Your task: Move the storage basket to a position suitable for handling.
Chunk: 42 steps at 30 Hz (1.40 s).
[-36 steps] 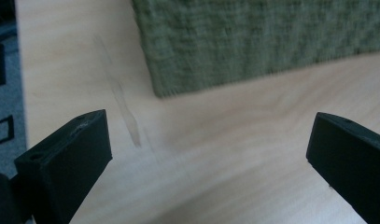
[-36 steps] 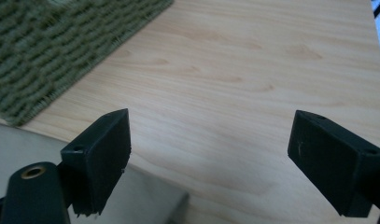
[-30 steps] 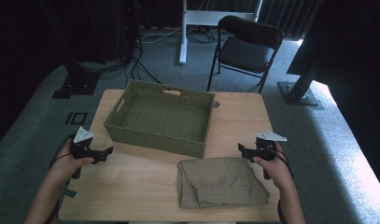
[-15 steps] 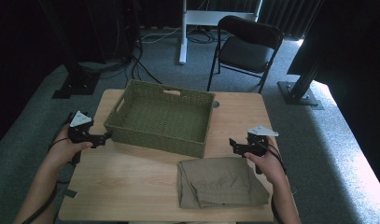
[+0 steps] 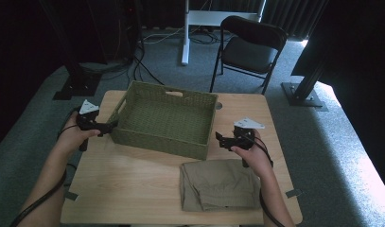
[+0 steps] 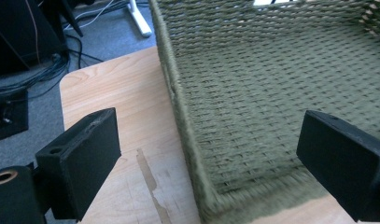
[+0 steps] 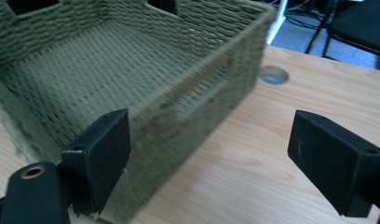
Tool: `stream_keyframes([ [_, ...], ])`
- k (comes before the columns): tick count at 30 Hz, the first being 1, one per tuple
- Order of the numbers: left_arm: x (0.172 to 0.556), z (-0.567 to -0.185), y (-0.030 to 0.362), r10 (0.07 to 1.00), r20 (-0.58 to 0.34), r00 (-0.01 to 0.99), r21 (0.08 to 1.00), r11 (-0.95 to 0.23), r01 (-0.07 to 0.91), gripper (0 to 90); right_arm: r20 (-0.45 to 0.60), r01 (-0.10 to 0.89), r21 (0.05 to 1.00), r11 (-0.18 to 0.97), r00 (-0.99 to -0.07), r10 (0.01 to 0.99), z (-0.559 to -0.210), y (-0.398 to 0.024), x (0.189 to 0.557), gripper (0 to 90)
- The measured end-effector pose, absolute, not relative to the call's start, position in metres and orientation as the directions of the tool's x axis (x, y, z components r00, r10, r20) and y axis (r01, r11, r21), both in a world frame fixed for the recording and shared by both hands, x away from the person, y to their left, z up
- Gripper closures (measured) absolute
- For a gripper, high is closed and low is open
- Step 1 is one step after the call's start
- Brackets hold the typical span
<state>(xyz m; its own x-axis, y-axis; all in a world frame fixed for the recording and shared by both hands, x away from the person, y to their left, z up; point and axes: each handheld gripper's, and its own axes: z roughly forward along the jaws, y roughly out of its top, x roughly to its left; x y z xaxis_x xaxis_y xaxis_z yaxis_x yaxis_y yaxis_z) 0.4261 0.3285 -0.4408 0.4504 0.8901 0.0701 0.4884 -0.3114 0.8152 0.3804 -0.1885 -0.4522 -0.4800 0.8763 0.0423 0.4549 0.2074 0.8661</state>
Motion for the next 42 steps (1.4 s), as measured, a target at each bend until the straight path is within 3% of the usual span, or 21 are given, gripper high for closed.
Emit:
stream_keyframes([
  [11, 0.443, -0.463, 0.331, 0.917, 0.034, 0.398, 0.804, -0.262, 0.534, 16.9, 0.051, 0.482, 0.849, 0.219, -0.486, 0.872, -0.467, -0.149, 0.394, 14.6],
  [13, 0.445, -0.465, 0.331, 0.922, 0.028, 0.387, 0.808, -0.248, 0.534, 22.9, 0.044, 0.486, 0.844, 0.229, -0.487, 0.872, -0.469, -0.146, 0.394, 20.7],
  [15, 0.445, -0.465, 0.331, 0.922, 0.028, 0.387, 0.808, -0.248, 0.534, 24.4, 0.036, 0.487, 0.841, 0.237, -0.487, 0.873, -0.471, -0.144, 0.393, 21.4],
  [21, 0.445, -0.469, 0.324, 0.934, 0.067, 0.351, 0.781, -0.268, 0.564, 63.3, 0.06, 0.504, 0.831, 0.236, -0.502, 0.863, -0.468, -0.139, 0.388, 44.4],
  [27, 0.44, -0.47, 0.32, 0.941, 0.012, 0.34, 0.783, -0.22, 0.582, 81.9, 0.038, 0.495, 0.834, 0.245, -0.494, 0.868, -0.467, -0.136, 0.385, 49.0],
  [42, 0.417, -0.471, 0.315, 0.955, -0.013, 0.297, 0.789, -0.173, 0.589, 83.2, 0.003, 0.5, 0.823, 0.268, -0.476, 0.879, -0.464, -0.136, 0.388, 55.9],
])
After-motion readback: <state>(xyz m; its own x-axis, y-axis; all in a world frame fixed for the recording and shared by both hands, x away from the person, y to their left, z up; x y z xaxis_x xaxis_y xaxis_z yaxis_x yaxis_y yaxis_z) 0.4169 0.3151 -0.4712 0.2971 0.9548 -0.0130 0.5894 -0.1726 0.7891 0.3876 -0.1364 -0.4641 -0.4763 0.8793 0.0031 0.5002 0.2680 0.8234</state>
